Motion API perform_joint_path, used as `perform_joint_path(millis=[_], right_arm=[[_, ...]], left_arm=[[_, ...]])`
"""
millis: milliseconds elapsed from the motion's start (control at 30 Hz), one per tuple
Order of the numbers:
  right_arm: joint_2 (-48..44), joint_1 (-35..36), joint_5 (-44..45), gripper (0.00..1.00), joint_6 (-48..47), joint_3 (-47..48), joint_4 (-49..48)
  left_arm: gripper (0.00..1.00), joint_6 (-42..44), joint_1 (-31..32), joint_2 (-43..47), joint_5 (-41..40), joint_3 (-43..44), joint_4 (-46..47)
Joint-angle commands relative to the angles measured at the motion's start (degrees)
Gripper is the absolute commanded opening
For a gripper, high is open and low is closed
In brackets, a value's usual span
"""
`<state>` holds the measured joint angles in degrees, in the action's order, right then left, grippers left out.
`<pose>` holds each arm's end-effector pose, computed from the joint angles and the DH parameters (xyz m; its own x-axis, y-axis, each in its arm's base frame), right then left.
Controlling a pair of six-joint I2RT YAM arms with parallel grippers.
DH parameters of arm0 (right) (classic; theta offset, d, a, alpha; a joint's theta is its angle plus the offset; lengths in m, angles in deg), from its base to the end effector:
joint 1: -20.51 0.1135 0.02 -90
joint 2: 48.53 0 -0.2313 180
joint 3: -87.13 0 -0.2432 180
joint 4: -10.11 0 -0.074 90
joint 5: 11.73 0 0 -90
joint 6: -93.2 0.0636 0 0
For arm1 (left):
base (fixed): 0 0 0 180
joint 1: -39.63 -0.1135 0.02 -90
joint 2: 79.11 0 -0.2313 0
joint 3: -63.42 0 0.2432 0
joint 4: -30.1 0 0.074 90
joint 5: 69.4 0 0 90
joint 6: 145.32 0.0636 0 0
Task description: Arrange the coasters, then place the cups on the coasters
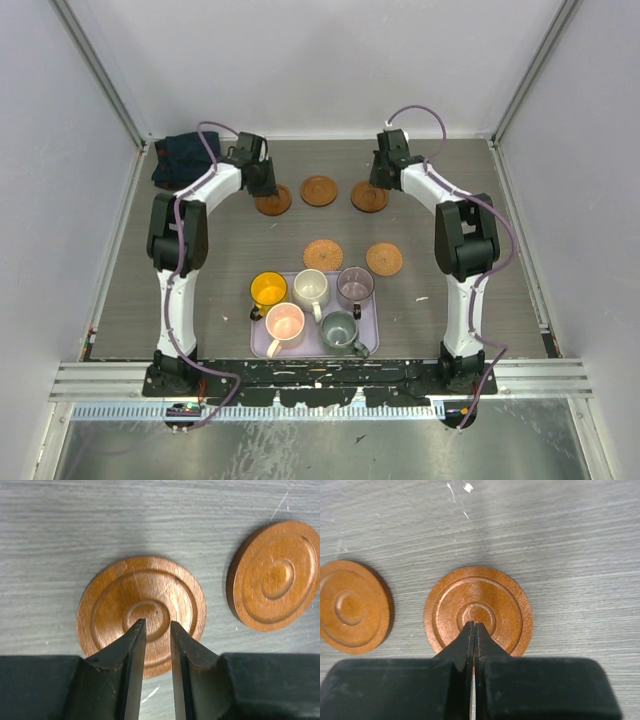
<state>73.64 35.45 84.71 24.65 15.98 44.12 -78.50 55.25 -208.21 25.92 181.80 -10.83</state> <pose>0.4587 0.1150 0.1524 -0.7280 0.1818 -0.6610 0.0897 0.9812 0.1711 0.4704 -0.1376 0.1401 -0.8216 -0.1772 -0.5418 0.0001 0.9504 -0.3111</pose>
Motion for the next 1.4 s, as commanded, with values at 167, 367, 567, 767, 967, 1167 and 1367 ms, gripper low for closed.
perform_joint_path(millis=[167, 367, 567, 767, 967, 1167, 1367], right_arm=[[-3.3, 5.0, -1.3, 0.01, -5.4, 10.6, 1.7], [2.4, 9.5, -1.6, 0.01, -7.8, 16.8, 2.5], [8.4, 12.0, -3.3, 0.01, -9.5, 22.2, 1.5], [13.5, 12.5, -3.5, 0.01, -9.5, 27.3, 1.8], [14.6, 12.8, -4.2, 0.01, -9.3, 26.2, 1.9], [12.5, 14.2, -4.3, 0.01, -9.2, 18.8, -0.6], [12.9, 15.5, -4.6, 0.01, -9.8, 17.8, -0.8]], left_arm=[[0.33, -0.9, -0.4, 12.0, 0.4, -7.4, 6.2], [0.32, -1.6, -0.6, 9.5, 1.7, -7.5, 5.1], [0.33, -1.9, -0.7, 10.9, 1.8, -11.4, 7.3], [0.33, -3.4, -0.8, 14.0, 2.4, -17.6, 10.5], [0.33, -4.2, -0.8, 18.0, 3.3, -21.7, 12.5], [0.34, -4.5, -0.8, 21.5, 4.6, -24.4, 13.6], [0.34, -4.7, -0.8, 24.0, 3.9, -26.8, 14.2]])
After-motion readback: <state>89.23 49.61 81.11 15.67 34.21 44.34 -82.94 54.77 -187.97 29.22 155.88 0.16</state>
